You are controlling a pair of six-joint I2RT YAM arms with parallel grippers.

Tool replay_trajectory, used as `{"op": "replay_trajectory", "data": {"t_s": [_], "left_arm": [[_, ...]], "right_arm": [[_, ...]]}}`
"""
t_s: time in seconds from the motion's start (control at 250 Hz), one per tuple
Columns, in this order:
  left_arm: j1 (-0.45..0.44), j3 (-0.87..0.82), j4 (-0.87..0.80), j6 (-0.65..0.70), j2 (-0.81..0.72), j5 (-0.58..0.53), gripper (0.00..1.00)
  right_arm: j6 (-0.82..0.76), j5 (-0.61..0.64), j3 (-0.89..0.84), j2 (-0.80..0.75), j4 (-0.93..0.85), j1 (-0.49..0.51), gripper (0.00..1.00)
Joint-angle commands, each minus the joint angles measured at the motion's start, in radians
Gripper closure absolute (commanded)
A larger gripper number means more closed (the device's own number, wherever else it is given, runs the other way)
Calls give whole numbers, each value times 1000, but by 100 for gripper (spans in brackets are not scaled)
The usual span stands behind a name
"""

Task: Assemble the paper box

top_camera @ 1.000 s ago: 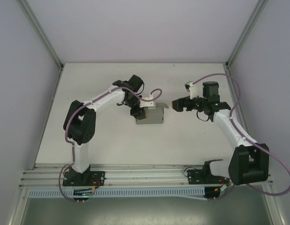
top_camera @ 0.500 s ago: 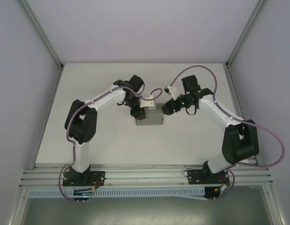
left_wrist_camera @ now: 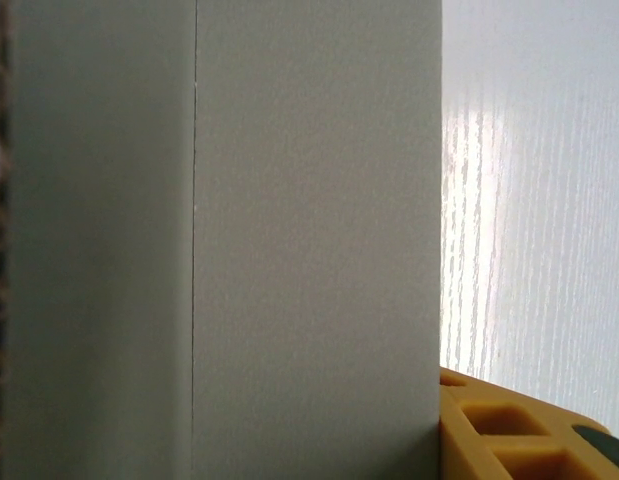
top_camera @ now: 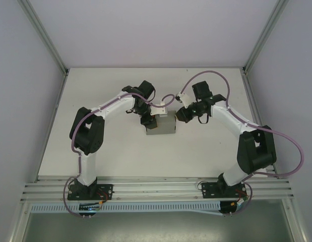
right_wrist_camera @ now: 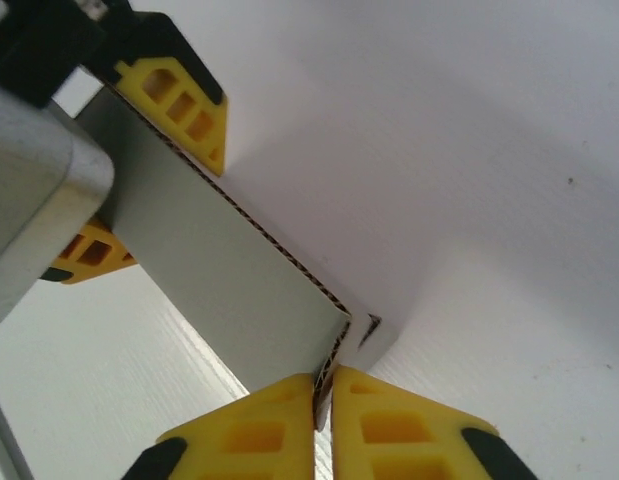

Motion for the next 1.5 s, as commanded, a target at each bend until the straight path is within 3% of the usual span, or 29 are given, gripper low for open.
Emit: {"op": "replay_trajectory", "data": {"t_s": [0.0, 0.156, 0.26, 0.464, 0.843, 1.199, 1.495], "left_arm": [[1, 37, 24, -18, 11, 32, 54], [1, 12, 82, -44, -8, 8, 54], [0, 11, 104, -59, -16, 9, 54], [-1, 0, 178, -95, -18, -28, 54], [-1, -7, 187, -96, -14, -41, 54], [-1, -2, 202, -149, 4, -73, 54], [-2, 2, 203, -190, -17, -50, 47]], "right_arm": [[82, 61, -1, 20, 70, 43, 97], [183, 168, -45, -2, 149, 86, 100], [331, 222, -53, -19, 175, 87, 100], [508, 200, -123, -31, 251, 88, 100], [393, 327, -331, -51, 363, 91, 100], [524, 406, -443, -82, 389, 147, 100], [606, 523, -537, -136, 437, 174, 100]]}}
